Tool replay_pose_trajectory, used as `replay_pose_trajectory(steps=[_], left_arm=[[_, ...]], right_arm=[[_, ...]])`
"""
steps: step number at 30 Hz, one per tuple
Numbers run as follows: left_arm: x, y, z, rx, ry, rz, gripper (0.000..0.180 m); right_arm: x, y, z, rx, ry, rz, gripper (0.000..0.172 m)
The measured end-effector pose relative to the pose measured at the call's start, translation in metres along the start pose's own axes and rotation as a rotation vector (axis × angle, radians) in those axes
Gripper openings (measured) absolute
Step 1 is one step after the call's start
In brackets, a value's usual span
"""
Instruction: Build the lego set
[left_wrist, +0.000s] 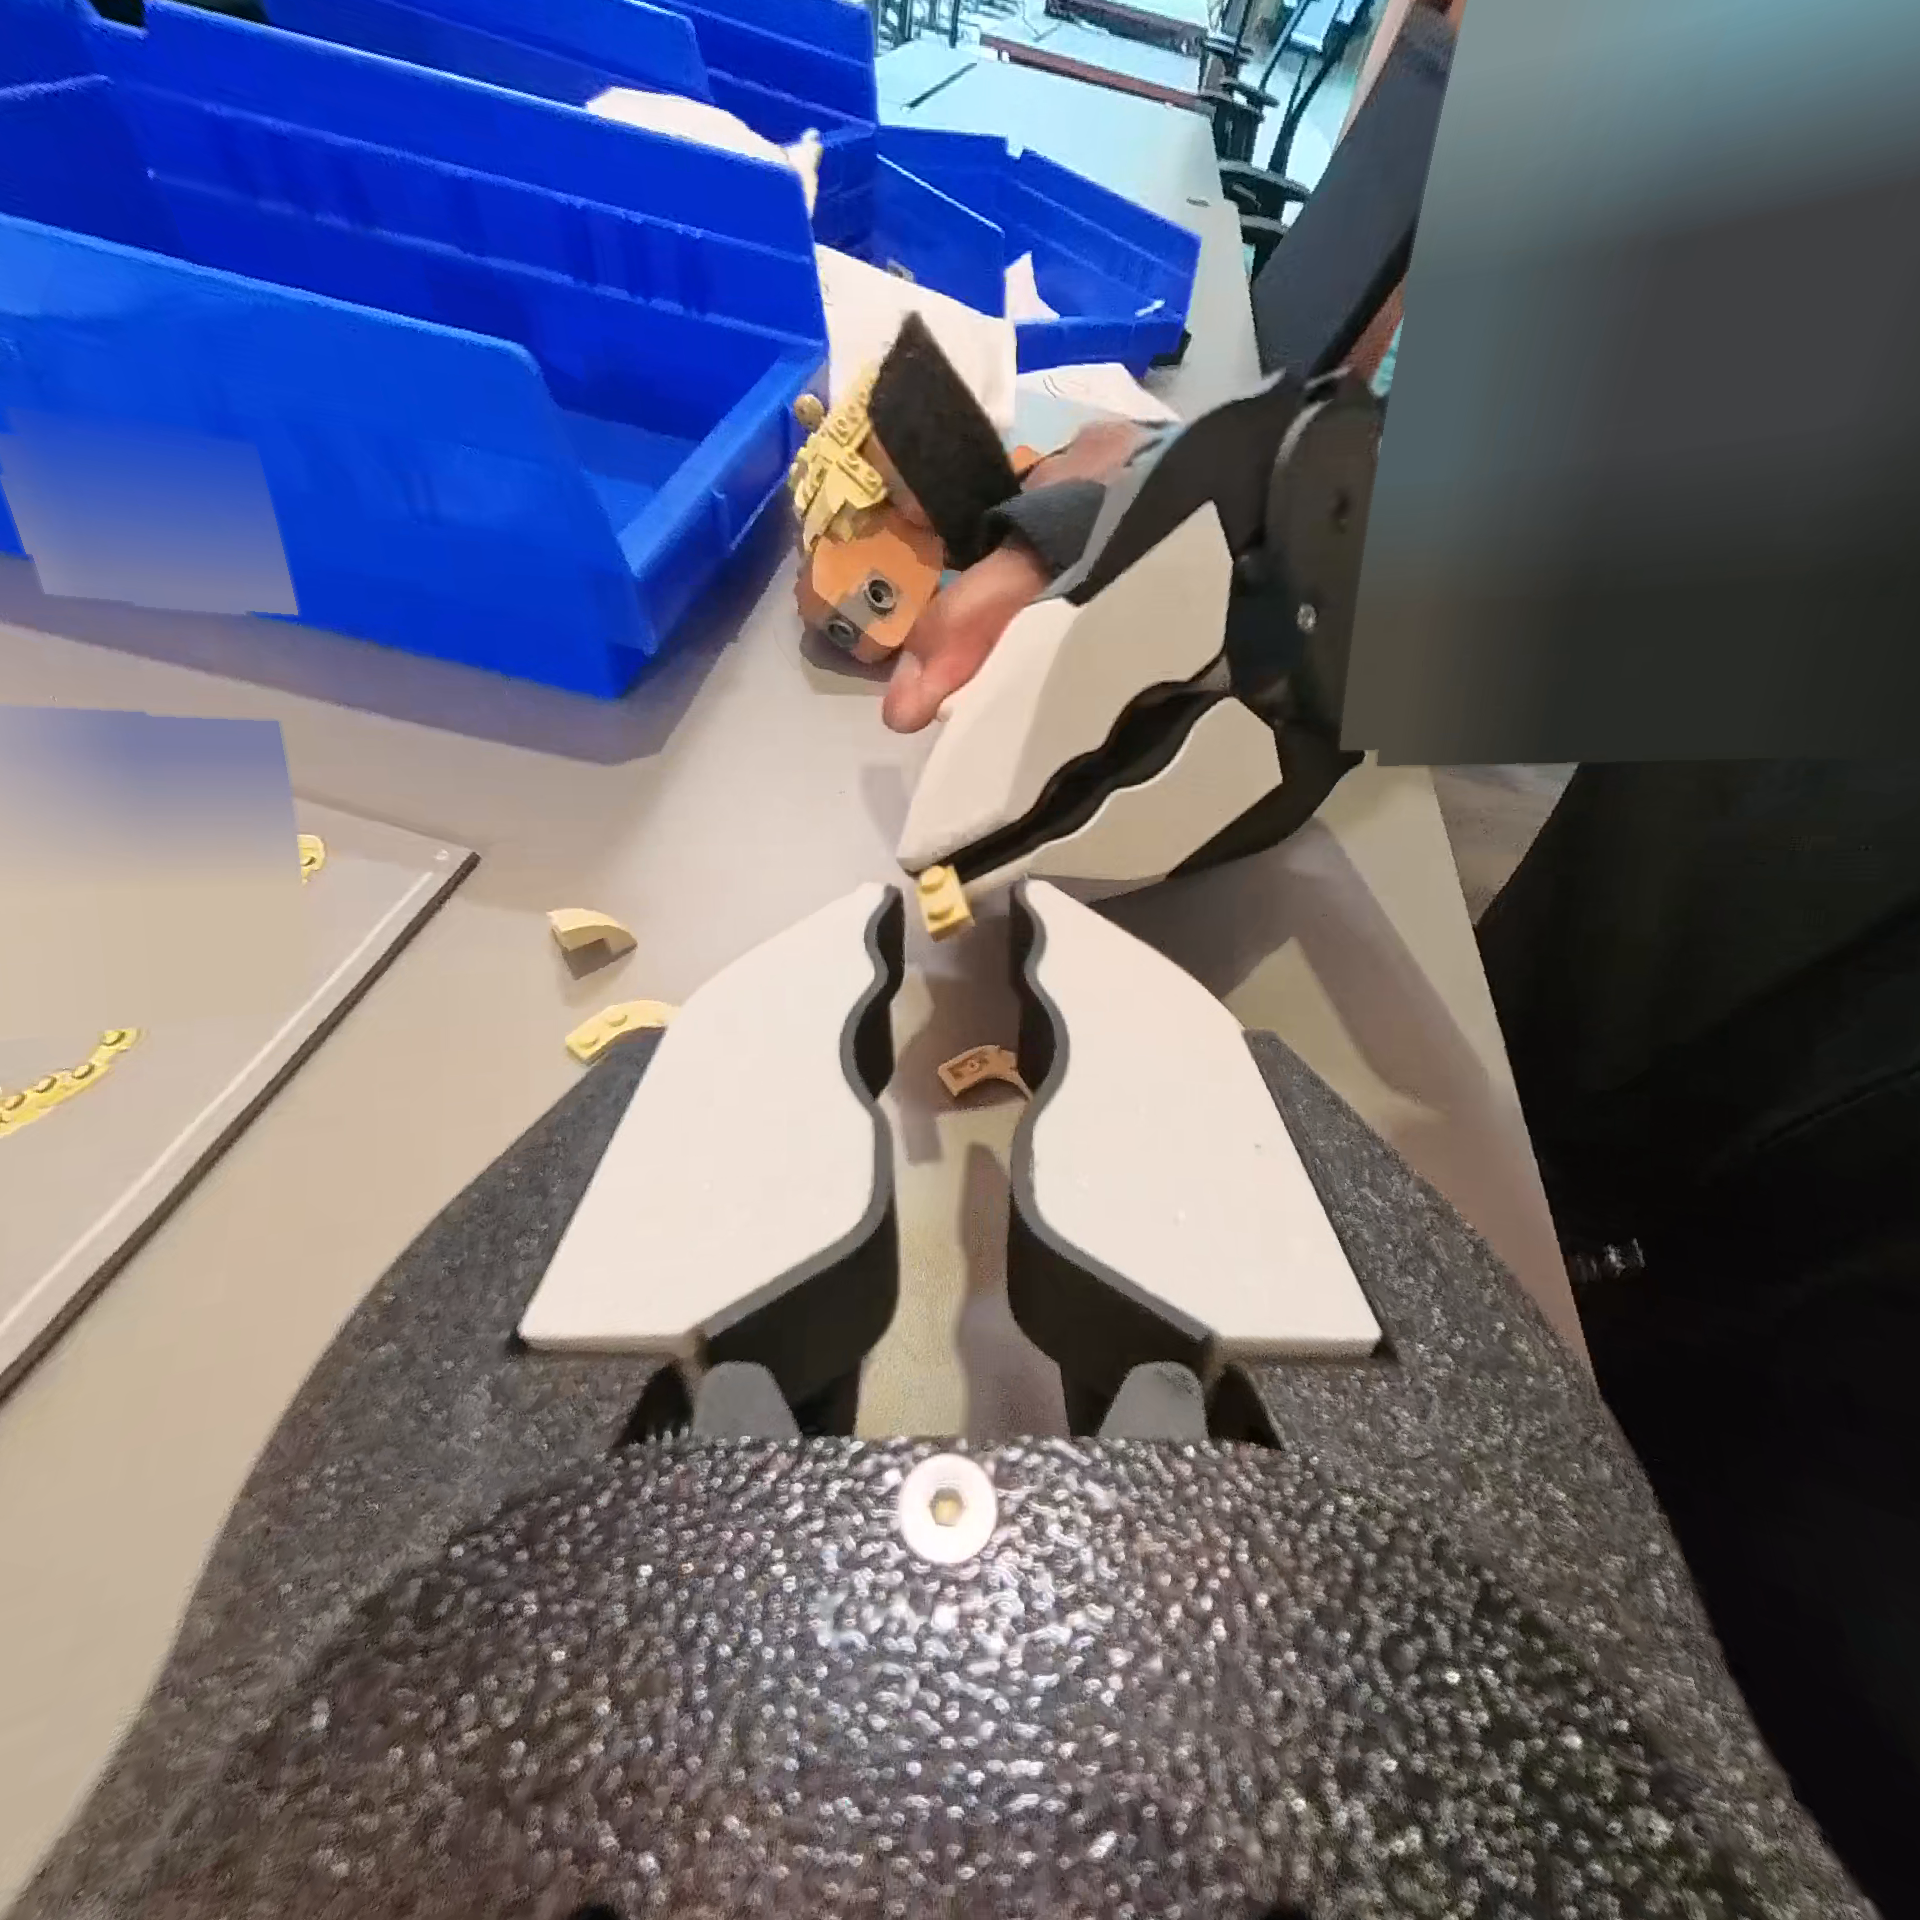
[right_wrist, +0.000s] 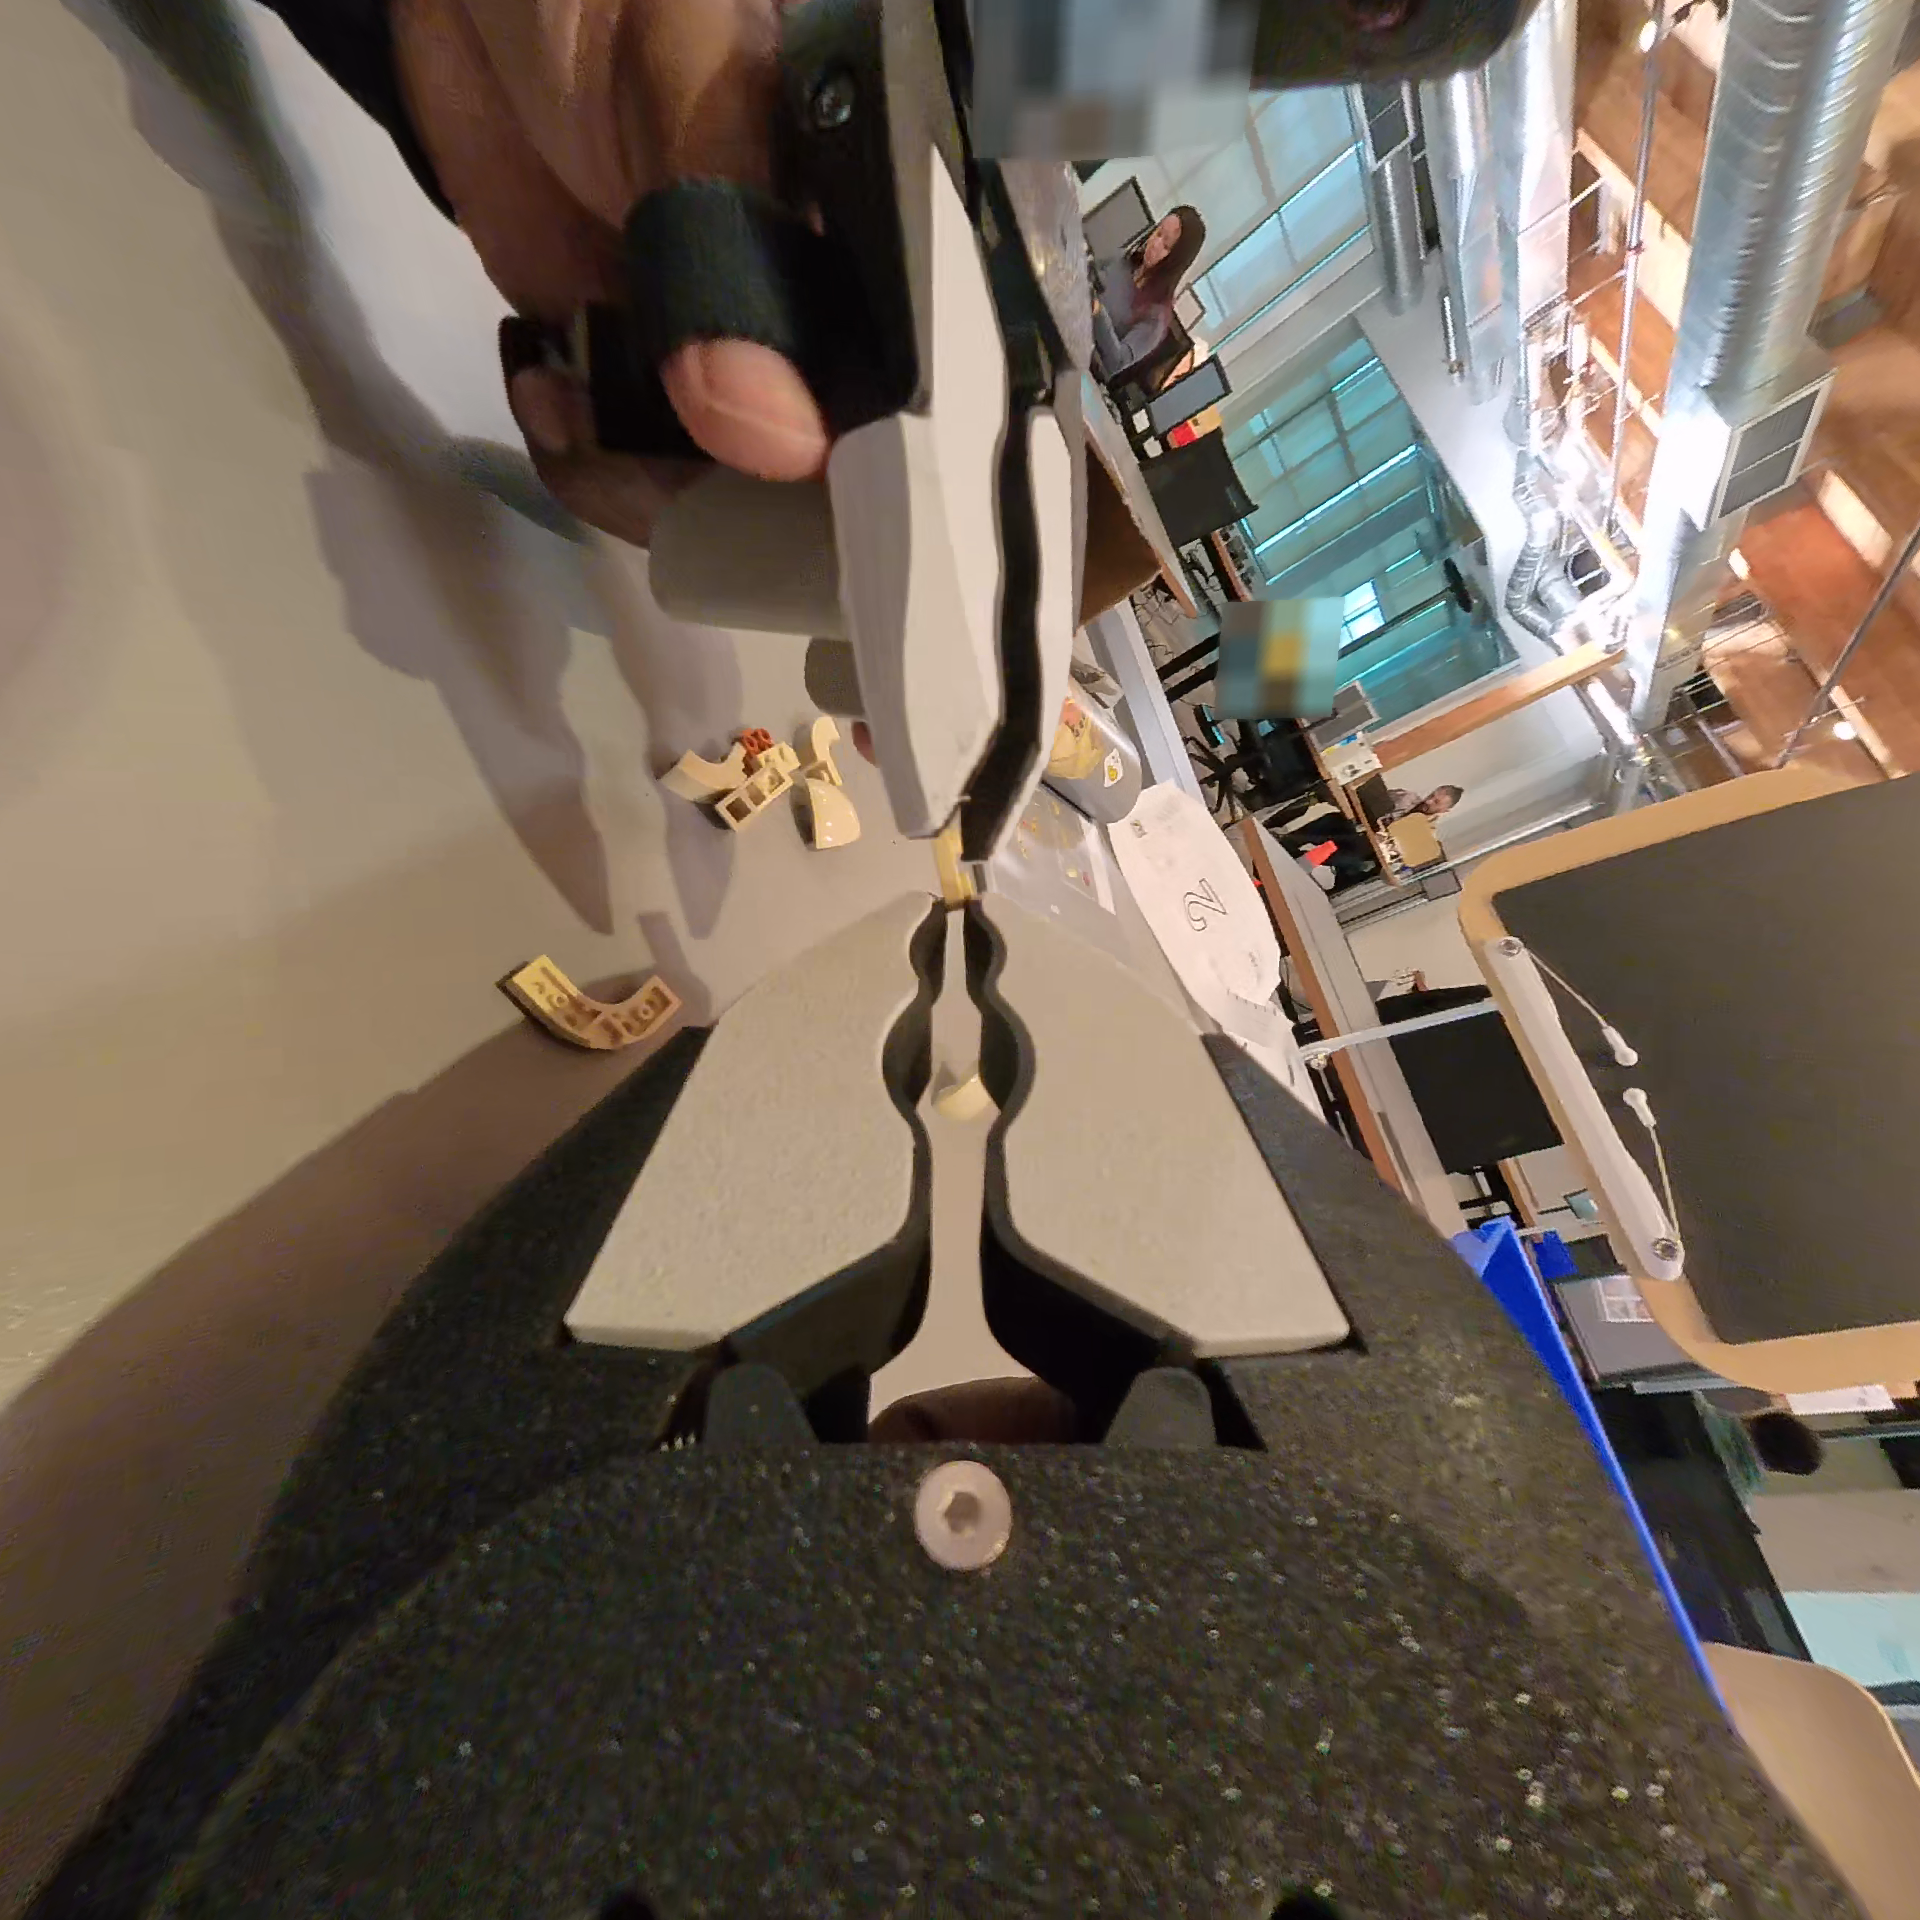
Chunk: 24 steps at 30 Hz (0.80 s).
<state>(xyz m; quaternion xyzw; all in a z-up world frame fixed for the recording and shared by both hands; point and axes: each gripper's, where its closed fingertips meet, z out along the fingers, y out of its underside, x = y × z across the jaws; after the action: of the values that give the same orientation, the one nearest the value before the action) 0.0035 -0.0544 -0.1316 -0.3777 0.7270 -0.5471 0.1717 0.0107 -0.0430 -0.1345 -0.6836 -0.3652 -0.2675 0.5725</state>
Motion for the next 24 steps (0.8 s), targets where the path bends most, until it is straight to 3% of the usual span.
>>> replay_pose_trajectory(steps=[10,16,24], left_arm=[[-0.005,0.006,0.004,0.004,-0.001,-0.007,0.008],[-0.009,0.025,-0.003,-0.131,0.012,0.045,0.008],[-0.008,0.035,-0.009,-0.202,0.002,0.102,0.008]], right_arm=[[-0.001,0.002,0.002,-0.006,0.006,0.003,0.003],[-0.031,0.017,0.004,-0.073,-0.204,-0.023,0.013],[-0.046,0.023,0.0,-0.195,-0.437,0.328,0.016]])
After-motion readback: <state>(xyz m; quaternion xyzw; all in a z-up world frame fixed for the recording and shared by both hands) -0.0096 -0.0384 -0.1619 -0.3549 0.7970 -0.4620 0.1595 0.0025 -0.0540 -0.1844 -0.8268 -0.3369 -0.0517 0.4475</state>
